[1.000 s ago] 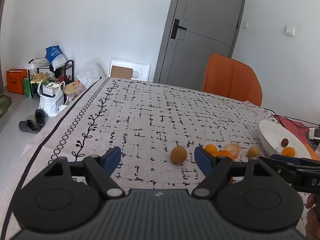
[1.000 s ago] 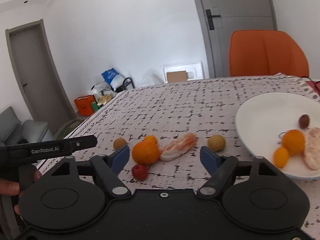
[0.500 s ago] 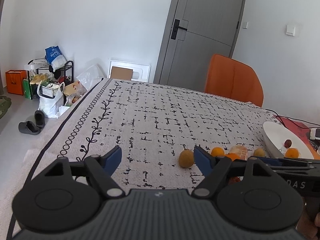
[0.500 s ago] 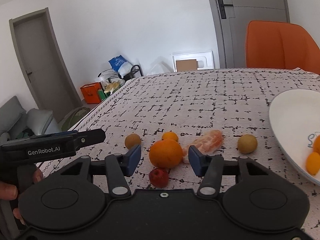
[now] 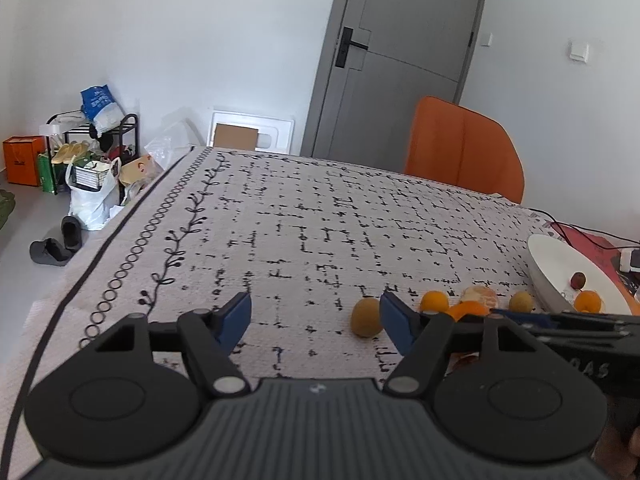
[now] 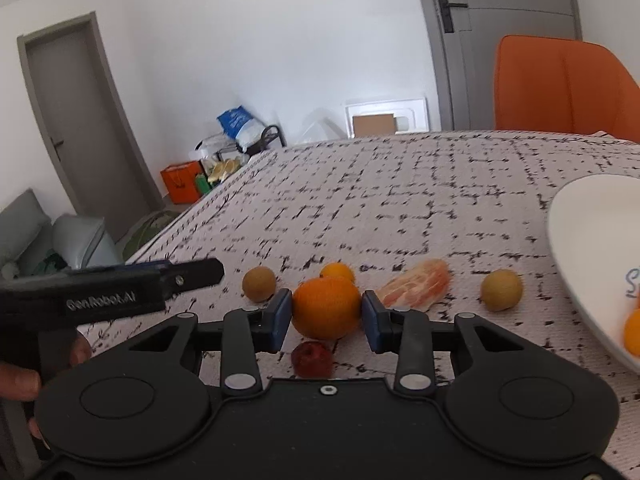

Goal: Organize fruits
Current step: 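Withdraw both grippers and move toward the remaining fruits on the cloth, then grasp the large orange with the right gripper while the left gripper grasps the small yellow fruit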

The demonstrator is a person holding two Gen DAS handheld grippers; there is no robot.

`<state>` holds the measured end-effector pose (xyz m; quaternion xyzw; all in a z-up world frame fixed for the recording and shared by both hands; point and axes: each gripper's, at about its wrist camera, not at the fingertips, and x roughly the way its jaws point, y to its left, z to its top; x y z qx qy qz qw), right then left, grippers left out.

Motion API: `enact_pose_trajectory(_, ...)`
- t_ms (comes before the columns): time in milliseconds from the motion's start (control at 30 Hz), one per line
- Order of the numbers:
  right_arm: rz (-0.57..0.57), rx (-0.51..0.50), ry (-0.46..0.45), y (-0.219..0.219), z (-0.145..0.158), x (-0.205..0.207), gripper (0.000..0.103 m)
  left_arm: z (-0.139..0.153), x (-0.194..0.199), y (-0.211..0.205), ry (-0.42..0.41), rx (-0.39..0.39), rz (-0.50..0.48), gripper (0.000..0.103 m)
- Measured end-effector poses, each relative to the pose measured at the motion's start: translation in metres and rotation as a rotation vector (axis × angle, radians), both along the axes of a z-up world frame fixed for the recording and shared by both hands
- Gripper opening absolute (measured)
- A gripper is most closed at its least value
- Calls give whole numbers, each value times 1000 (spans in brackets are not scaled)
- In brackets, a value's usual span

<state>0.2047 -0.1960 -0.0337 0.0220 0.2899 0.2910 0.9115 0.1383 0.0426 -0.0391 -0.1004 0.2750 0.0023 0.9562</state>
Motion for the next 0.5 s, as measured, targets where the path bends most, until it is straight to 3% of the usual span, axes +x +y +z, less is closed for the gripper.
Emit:
enact_pose_trajectory(167, -18, 17, -26, -14, 9, -3, 29, -2, 8, -10, 12, -2, -29, 60)
enact_pose_trajectory(233, -22, 22, -30, -19, 10, -4, 6, -3, 10, -14, 18, 2, -36, 58)
enact_pose_trajectory(267, -22, 22, -26, -21, 11, -4, 0, -4, 12, -15, 21, 3, -39, 57)
enact_pose_trajectory(400, -30, 23, -10, -27, 9, -3, 1, -8, 18, -22, 32, 12, -49, 57)
enact_pose_trajectory(500, -40, 50, 16, -35, 5, -3, 10, -14, 23, -24, 56, 7, -53, 46)
